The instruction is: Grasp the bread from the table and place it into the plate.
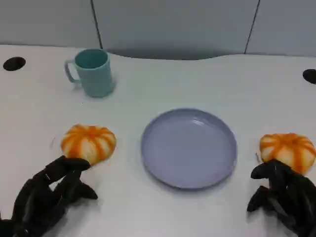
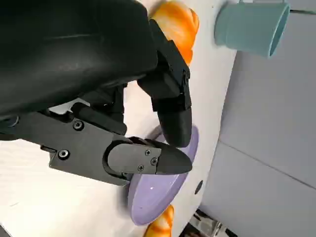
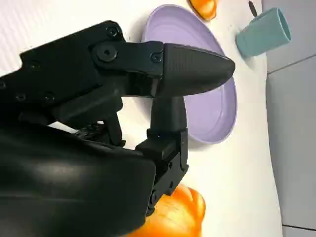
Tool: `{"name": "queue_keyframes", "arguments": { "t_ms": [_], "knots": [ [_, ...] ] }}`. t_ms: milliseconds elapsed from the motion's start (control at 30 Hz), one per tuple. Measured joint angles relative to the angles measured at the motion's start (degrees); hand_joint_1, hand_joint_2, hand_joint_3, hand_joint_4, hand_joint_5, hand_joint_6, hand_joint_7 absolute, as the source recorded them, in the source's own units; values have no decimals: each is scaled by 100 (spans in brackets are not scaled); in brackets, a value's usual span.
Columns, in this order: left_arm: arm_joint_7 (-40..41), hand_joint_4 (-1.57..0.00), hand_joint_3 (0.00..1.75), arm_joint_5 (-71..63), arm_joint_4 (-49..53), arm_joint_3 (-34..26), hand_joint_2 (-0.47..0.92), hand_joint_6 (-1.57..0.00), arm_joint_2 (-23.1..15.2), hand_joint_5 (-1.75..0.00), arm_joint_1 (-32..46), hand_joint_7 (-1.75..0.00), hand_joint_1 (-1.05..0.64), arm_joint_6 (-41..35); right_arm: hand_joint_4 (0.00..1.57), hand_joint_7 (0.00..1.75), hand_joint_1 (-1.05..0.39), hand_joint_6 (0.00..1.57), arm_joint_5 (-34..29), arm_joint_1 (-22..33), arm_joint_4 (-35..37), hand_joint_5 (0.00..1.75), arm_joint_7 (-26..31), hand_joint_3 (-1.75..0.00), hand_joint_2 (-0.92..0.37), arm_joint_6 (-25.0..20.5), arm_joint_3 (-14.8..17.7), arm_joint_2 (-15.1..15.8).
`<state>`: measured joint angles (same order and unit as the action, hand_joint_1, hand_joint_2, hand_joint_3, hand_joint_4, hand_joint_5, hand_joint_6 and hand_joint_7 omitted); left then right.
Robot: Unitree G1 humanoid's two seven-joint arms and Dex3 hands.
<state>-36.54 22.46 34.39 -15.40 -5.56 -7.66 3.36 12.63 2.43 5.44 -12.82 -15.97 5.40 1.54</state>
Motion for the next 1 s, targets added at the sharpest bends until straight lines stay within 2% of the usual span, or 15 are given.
{"name": "queue_keyframes", "arguments": {
  "t_ms": [167, 267, 333, 367, 400, 433, 533, 567, 633, 700, 800, 900, 1000],
  "knots": [
    [1, -54, 30, -6, -7, -2, 92, -55, -1, -153, 1, -109, -55, 36, 60, 168, -36, 43, -54, 17, -4, 175, 31, -58, -92, 39, -27, -10],
    [-2, -44, 23, -169, -17, 26, 92, -50, -14, -154, 6, -111, -55, 617, 59, 168, -35, 43, -70, 22, -2, 175, 23, -58, -92, 67, -67, -10],
    [35, -31, 22, -457, -141, 118, 92, -40, -74, -149, 5, -101, -56, 1092, 59, 168, -36, 43, -71, 22, -2, 175, 33, -58, -92, 67, -75, -14],
    [113, -28, 20, -726, -251, 225, 92, -38, -172, -140, 2, -87, -56, 1378, 60, 168, -36, 43, -70, 21, -2, 175, 37, -58, -92, 67, -77, -18],
    [235, -28, 18, -1050, -358, 331, 92, -40, -288, -128, -8, -64, -56, 1679, 60, 168, -35, 43, -63, 21, 2, 175, 37, -59, -92, 68, -78, -21],
    [427, -28, 18, -1463, -453, 459, 92, -41, -463, -124, -41, -56, -56, 1999, 60, 169, -35, 43, -54, 19, 12, 175, 24, -59, -92, 77, -75, -22],
    [1095, -19, 11, -2632, -681, 742, 92, -42, -886, -85, -174, -15, -59, 2634, 60, 169, -36, 42, -40, 12, 35, 175, -6, -56, -92, 93, -71, -29],
    [1388, -16, 9, -3134, -754, 856, 92, -40, -1034, -71, -228, -8, -62, 2770, 60, 169, -35, 42, -49, 11, 35, 175, 2, -56, -92, 92, -74, -39],
    [1880, -13, 4, -4114, -992, 1079, 92, -35, -1329, -48, -308, -2, -65, 2851, 60, 169, -35, 42, -56, 5, 34, 175, 20, -56, -92, 92, -87, -67],
    [2251, -4, 2, -5101, -1343, 1338, 90, -25, -1649, -34, -387, 0, -67, 2785, 60, 168, -36, 41, -57, 2, 33, 175, 34, -55, -92, 93, -95, -101],
    [2433, 0, 0, -6336, -2009, 1762, 89, -14, -2144, -14, -693, -1, -73, 2315, 61, 169, -36, 42, -62, -4, 34, 175, 50, -56, -92, 96, -103, -115],
    [2404, 0, 0, -6886, -2323, 2076, 88, -11, -2354, -3, -1021, -1, -75, 1777, 60, 169, -35, 41, -66, -11, 37, 175, 51, -58, -92, 99, -130, -116],
    [2344, 0, 0, -7150, -2186, 2461, 89, -9, -2416, 0, -1278, -1, -80, 1515, 60, 170, -36, 41, -63, -16, 34, 175, 50, -58, -92, 97, -145, -115]
  ]
}}
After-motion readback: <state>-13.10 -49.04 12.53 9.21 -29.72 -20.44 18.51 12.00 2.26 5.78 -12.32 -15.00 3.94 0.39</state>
